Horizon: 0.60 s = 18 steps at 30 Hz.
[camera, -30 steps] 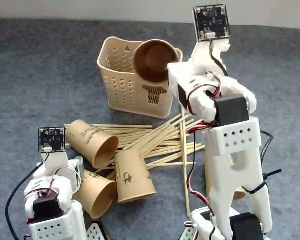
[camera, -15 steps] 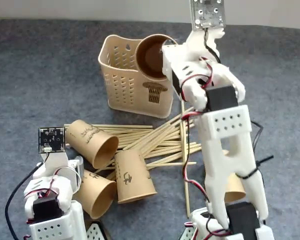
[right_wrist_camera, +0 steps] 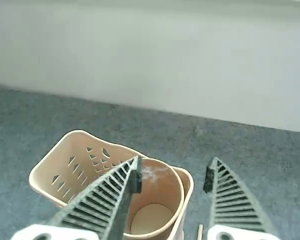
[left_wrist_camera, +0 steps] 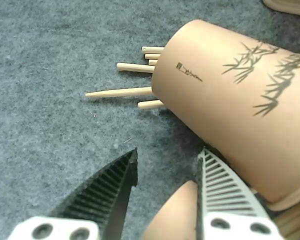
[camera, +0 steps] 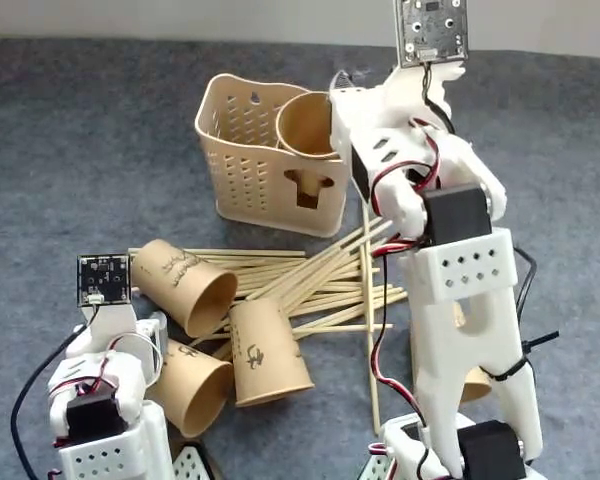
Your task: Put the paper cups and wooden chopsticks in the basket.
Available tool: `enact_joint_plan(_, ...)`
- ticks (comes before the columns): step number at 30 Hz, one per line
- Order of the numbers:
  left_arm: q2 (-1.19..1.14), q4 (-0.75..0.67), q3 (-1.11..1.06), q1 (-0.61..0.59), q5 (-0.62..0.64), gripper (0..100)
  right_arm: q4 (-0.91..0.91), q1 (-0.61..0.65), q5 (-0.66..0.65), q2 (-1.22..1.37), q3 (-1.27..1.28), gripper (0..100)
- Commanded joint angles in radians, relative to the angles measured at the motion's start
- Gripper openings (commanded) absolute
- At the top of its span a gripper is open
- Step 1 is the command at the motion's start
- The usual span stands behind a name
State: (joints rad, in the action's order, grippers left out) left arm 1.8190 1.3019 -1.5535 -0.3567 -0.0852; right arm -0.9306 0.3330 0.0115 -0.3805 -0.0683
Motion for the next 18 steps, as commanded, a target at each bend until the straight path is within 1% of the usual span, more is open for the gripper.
enact_joint_plan(1,0.005,-0.017,0.002,-0.008,0.005,20,-0.088,0.021,0.003,-0.053,-0.005,21.0)
enact_joint_plan(7,0.005,-0.017,0.002,-0.008,0.005,20,-0.355,0.013,-0.006,-0.054,-0.015,21.0)
enact_joint_plan(12,0.005,-0.017,0.002,-0.008,0.005,20,-0.587,-0.022,-0.167,-0.054,-0.015,20.9)
enact_joint_plan(18,0.005,-0.017,0.001,-0.008,0.005,20,-0.774,-0.119,-0.322,-0.054,-0.015,20.9)
